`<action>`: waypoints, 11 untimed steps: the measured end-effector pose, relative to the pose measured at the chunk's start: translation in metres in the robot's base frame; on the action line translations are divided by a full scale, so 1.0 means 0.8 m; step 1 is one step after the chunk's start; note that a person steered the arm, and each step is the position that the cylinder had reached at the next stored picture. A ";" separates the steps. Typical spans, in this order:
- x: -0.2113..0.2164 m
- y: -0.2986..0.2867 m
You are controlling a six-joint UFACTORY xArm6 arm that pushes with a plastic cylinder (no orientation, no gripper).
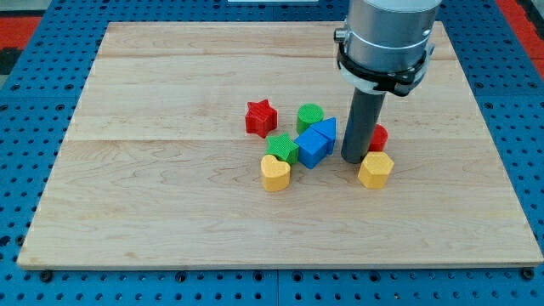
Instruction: Move the red circle to the top right of the blue triangle
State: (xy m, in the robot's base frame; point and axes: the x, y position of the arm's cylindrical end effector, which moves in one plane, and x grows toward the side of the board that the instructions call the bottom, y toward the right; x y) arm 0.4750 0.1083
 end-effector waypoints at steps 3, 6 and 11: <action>-0.048 0.053; -0.084 0.123; -0.084 -0.005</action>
